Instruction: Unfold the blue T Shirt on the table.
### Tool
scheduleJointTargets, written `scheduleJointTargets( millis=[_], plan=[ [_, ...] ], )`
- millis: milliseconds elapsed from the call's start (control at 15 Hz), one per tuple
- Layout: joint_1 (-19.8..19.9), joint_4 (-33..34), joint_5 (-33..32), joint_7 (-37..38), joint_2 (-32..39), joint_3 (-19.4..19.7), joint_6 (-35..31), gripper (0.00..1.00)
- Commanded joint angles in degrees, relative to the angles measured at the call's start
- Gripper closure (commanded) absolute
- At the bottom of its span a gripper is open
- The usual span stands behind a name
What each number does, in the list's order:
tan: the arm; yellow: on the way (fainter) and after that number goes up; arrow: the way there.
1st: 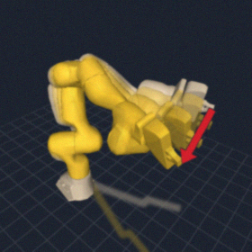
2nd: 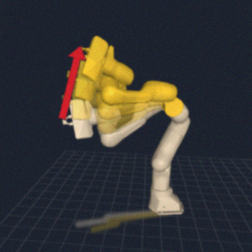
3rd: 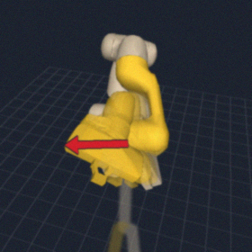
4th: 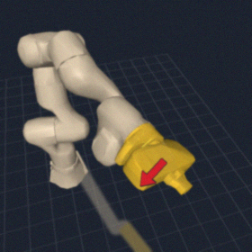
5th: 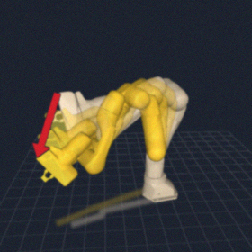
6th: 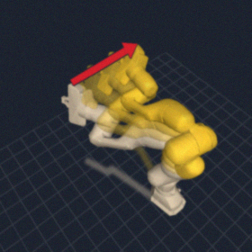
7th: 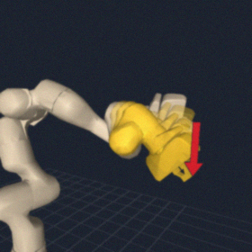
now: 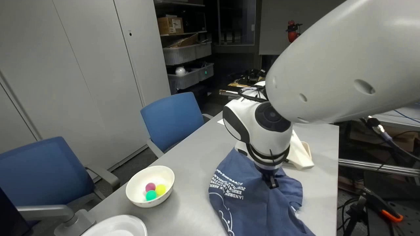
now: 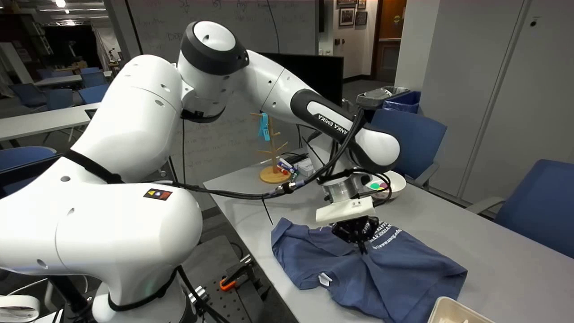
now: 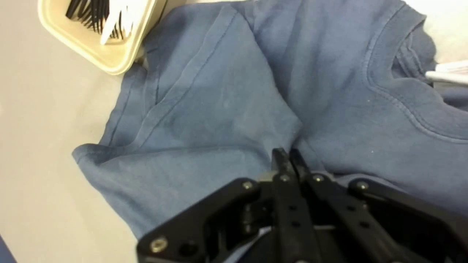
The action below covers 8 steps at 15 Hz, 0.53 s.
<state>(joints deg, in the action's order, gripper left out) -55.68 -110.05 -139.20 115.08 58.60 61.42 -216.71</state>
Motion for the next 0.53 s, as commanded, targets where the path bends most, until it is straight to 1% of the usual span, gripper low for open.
scheduleJointTargets(
  millis=[0,67,267,467],
  plan=[
    [-0.41,3.30,-2.31,-1.09,1.43,1.14,-5.03,0.71],
    [0.12,3.75,-2.45,-1.01,1.43,0.53,-5.86,0.65],
    [1.19,4.23,-2.32,-0.31,1.95,-0.84,-7.80,0.41],
    [1.75,4.22,-1.95,0.83,2.68,-1.44,-7.88,0.19]
  ],
)
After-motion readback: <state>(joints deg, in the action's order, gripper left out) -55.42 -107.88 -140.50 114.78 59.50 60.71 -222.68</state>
